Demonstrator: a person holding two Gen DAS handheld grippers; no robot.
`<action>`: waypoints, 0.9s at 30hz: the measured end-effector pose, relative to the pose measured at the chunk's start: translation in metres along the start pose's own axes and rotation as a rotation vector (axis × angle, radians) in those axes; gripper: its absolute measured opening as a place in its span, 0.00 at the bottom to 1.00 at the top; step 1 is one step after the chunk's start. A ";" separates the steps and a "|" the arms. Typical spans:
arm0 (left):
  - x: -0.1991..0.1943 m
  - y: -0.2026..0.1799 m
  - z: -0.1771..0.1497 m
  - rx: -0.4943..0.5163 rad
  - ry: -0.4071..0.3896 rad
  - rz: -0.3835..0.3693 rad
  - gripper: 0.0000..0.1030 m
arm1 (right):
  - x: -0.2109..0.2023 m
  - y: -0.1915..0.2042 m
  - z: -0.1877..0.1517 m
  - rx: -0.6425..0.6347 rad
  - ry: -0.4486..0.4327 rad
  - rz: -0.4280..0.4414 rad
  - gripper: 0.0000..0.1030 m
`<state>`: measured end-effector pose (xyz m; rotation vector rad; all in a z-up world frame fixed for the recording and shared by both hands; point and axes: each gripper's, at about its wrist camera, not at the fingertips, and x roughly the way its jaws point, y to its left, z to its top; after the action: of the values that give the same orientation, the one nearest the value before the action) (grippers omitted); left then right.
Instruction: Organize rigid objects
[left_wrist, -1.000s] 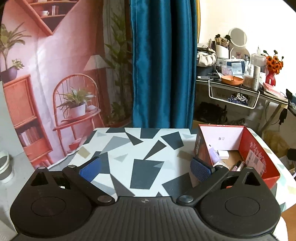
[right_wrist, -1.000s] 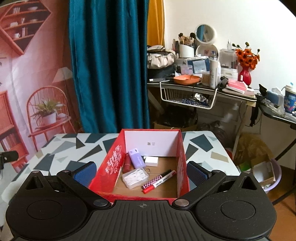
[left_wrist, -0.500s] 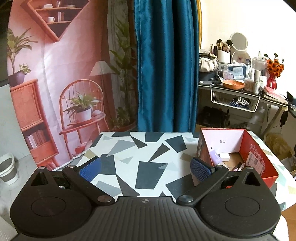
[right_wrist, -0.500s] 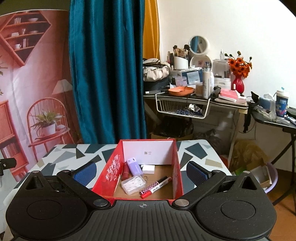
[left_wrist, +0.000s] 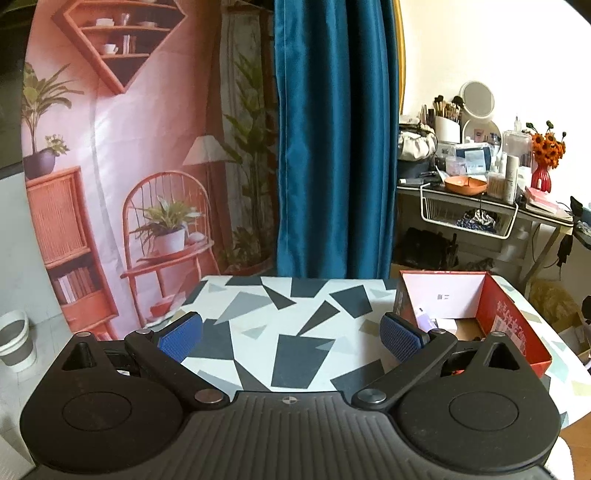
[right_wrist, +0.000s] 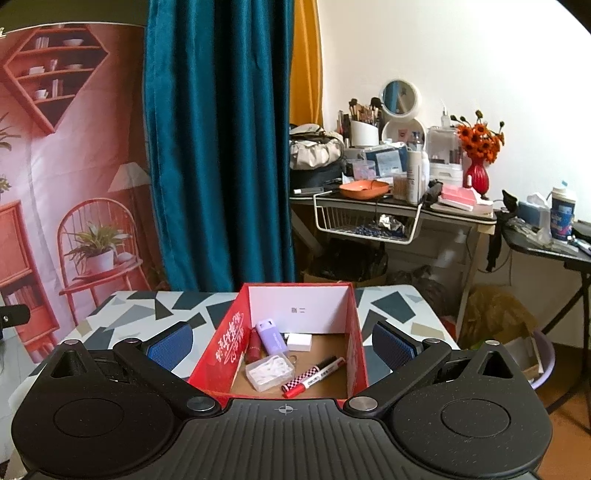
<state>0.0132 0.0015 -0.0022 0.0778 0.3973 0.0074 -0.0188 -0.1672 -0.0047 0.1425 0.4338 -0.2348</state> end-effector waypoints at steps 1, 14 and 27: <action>0.000 0.000 0.000 -0.001 -0.001 0.001 1.00 | -0.001 0.001 0.000 -0.003 -0.004 0.000 1.00; 0.001 0.002 0.000 0.003 -0.004 0.001 1.00 | -0.002 0.003 0.001 -0.017 -0.008 -0.007 1.00; 0.002 0.005 0.000 0.006 0.001 -0.004 1.00 | -0.002 0.004 0.000 -0.018 -0.009 -0.005 1.00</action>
<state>0.0150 0.0067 -0.0021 0.0828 0.3987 0.0024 -0.0191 -0.1629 -0.0032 0.1229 0.4271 -0.2369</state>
